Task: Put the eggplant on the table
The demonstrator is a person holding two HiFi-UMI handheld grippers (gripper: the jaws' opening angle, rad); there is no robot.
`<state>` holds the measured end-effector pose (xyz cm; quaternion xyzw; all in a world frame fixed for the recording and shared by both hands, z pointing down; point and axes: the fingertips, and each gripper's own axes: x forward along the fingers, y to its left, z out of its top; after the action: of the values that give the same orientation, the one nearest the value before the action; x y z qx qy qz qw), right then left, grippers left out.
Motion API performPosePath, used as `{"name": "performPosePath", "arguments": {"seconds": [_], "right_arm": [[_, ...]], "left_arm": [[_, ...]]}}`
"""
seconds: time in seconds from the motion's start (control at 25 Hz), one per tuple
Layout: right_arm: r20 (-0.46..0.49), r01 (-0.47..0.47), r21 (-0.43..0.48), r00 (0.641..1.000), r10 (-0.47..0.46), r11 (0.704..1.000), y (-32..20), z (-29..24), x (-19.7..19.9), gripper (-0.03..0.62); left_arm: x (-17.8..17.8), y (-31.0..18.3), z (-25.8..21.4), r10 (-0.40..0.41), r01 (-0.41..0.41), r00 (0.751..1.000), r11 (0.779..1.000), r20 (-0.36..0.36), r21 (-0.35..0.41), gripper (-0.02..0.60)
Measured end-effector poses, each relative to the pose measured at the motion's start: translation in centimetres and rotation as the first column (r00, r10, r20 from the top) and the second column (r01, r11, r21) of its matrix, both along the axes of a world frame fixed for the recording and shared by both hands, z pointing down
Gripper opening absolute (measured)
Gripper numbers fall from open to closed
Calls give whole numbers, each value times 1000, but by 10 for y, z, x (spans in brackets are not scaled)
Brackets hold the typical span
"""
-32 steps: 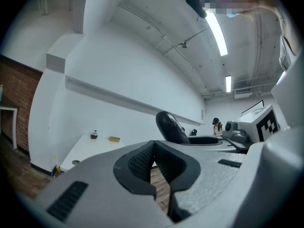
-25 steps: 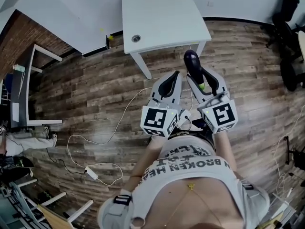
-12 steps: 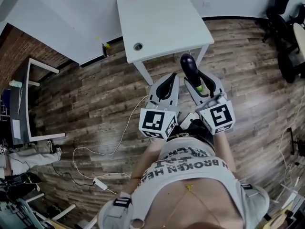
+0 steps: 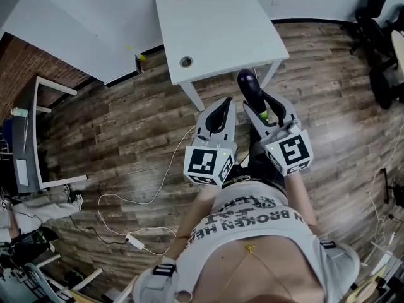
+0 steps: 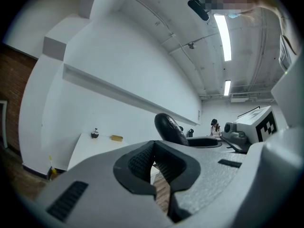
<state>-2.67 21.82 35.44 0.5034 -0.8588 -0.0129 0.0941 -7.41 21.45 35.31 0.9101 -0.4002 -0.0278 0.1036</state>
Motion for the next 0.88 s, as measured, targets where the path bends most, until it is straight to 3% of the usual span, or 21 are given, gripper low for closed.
{"name": "performPosePath", "arguments": {"seconds": [0.32, 0.88], "right_arm": [[13, 58, -27, 998, -58, 998, -59, 6, 1, 183], [32, 143, -22, 989, -142, 989, -195, -6, 76, 183]], "left_arm": [[6, -56, 4, -56, 56, 998, 998, 9, -10, 6], [88, -184, -13, -125, 123, 990, 992, 59, 31, 6]]}}
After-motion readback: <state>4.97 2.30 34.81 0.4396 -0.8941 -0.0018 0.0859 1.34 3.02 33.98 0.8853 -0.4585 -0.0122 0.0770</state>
